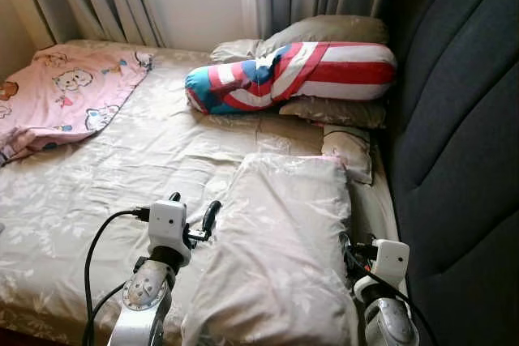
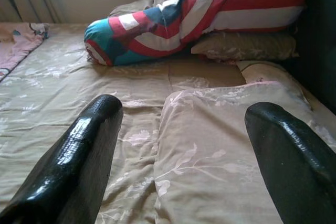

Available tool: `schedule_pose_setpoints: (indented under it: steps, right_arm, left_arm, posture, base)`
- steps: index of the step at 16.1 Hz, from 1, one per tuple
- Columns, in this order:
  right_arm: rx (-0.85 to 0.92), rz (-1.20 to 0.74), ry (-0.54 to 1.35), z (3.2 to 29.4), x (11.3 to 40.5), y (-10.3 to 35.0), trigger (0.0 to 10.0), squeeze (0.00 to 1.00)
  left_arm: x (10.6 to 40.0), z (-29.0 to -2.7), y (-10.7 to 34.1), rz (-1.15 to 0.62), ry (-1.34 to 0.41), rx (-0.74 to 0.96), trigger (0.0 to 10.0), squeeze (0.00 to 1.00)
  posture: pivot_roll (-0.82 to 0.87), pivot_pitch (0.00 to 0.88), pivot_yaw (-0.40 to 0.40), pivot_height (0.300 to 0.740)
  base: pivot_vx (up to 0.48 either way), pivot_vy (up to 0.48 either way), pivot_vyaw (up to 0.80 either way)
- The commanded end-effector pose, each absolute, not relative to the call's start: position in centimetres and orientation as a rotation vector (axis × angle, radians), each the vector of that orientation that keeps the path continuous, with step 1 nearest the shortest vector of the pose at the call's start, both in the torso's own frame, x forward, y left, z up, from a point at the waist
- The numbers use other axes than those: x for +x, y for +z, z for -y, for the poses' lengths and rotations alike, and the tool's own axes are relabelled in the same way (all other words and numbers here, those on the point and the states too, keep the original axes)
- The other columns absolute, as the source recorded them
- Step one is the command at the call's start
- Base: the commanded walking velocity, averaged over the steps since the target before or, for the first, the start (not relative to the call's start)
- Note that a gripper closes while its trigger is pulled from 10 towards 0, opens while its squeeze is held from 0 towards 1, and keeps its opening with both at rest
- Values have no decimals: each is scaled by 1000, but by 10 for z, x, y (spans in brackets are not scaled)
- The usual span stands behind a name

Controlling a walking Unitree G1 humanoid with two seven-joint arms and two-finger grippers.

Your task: Clean up the room

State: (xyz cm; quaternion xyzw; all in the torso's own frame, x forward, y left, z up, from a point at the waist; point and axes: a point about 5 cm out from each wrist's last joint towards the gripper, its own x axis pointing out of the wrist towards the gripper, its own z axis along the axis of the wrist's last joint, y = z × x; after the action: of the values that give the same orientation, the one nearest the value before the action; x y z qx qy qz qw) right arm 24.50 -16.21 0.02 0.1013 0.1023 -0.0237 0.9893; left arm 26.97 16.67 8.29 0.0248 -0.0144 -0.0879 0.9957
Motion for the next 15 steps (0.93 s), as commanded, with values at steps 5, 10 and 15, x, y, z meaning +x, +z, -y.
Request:
schedule_pose_setpoints:
  steps: [5, 10, 15]
  right_arm:
    - [205, -224, -58, 164, 244, -2, 10000, 0]
    - [194, -226, -51, 163, 243, -3, 10000, 0]
    - [204, -220, -61, 163, 245, -1, 10000, 0]
  left_arm:
    - [270, -170, 80, 3, -161, 47, 10000, 0]
    - [269, -172, 78, -5, -150, 62, 10000, 0]
    - [270, -172, 77, -4, -152, 70, 10000, 0]
  posture:
    - [-2, 30, -21, 740]
    - [-1, 27, -20, 740]
    - [-5, 26, -15, 740]
  base:
    - [0, 218, -117]
    - [0, 66, -565]
    - [0, 102, 0]
